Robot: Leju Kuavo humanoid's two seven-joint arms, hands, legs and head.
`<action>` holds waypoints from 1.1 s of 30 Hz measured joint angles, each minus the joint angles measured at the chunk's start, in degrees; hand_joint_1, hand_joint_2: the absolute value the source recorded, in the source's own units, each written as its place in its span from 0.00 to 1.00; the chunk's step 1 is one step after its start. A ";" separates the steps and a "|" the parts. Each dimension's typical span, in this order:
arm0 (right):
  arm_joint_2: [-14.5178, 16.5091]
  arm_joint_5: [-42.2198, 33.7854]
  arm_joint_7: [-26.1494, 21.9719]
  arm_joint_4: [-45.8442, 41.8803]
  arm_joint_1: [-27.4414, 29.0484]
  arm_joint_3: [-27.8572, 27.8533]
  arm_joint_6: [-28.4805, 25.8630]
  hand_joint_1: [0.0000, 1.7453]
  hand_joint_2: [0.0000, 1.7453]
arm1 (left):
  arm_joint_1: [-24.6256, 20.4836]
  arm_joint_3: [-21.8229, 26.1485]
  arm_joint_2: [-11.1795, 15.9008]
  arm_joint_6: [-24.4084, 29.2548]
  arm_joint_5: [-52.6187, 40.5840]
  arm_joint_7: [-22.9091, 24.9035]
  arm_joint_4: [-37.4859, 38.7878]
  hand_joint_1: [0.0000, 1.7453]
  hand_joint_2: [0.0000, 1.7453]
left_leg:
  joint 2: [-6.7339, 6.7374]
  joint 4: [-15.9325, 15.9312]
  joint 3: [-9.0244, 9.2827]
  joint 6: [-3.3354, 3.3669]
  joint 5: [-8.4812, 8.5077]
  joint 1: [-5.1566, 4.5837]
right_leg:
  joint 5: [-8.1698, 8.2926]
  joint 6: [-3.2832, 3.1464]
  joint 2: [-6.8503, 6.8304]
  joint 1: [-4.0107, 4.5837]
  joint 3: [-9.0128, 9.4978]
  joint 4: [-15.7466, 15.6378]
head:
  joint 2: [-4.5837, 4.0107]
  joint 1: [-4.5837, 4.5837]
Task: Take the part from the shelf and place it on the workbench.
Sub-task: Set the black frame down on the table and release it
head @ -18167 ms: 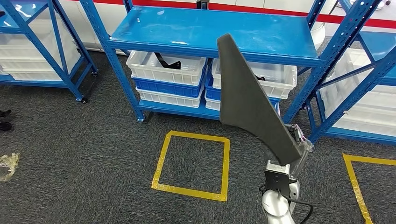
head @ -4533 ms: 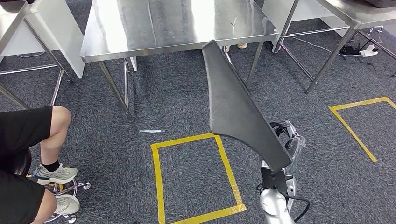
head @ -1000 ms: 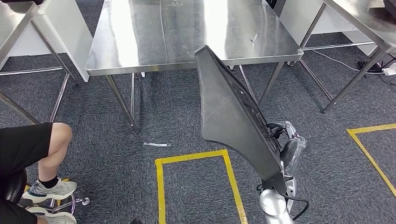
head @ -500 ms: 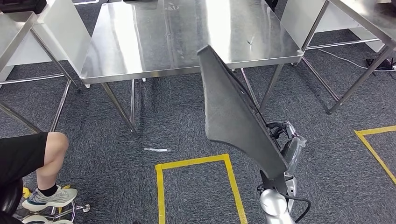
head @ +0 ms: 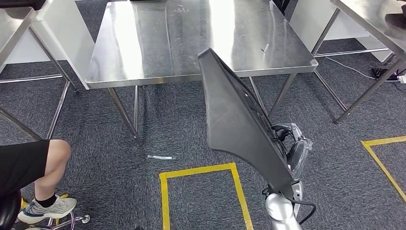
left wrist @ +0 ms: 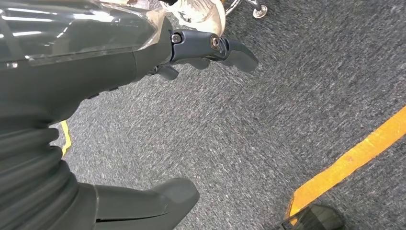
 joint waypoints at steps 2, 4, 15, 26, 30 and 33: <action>-0.07 -0.02 0.01 0.03 0.00 -0.03 0.00 1.00 1.00 | 0.05 0.01 -0.01 -0.01 0.00 0.00 0.01 0.00 1.00 | -0.20 0.02 0.71 -0.16 -0.57 0.01 | 2.78 0.89 -0.02 -0.09 0.26 -3.04 | -0.01 0.01; -0.09 0.03 0.01 0.06 -0.08 -0.02 0.00 1.00 1.00 | 0.04 0.01 -0.02 -0.04 0.00 -0.01 0.02 0.00 1.00 | -0.36 0.07 1.60 -0.62 -1.41 -0.12 | 7.10 1.54 -0.13 -0.09 3.62 -11.34 | -0.01 0.01; -0.05 -0.39 -0.31 0.52 -0.42 0.13 0.04 1.00 1.00 | 0.06 0.02 0.17 0.29 0.09 0.17 0.32 0.00 1.00 | 0.07 15.78 -7.19 -3.29 -8.35 0.14 | 7.28 -2.59 -0.05 -0.26 7.84 -16.65 | 0.01 -0.24; 0.07 -0.33 -0.38 0.49 -0.44 0.15 0.03 1.00 1.00 | 0.09 -0.08 0.25 0.57 -0.02 0.48 0.48 0.00 1.00 | 0.14 0.06 -1.36 -0.42 1.44 -0.29 | 3.68 -0.38 0.20 0.24 9.39 -14.75 | 0.00 -0.15; -0.09 -0.36 -0.37 0.37 0.32 0.09 -0.15 1.00 1.00 | 0.00 -0.32 0.12 0.14 -0.12 0.53 0.57 0.00 1.00 | 0.07 -0.30 0.05 0.39 0.41 -0.14 | 0.09 -0.19 0.13 0.01 0.72 -0.81 | 0.00 -0.10; -0.26 -0.44 -0.34 0.02 1.26 -0.07 -0.27 1.00 1.00 | 0.01 -0.68 0.13 -0.07 -0.15 0.59 0.70 0.00 1.00 | -0.20 -0.28 1.68 0.02 -0.87 0.01 | 4.29 1.46 0.05 -0.37 0.37 -4.54 | 0.01 -0.09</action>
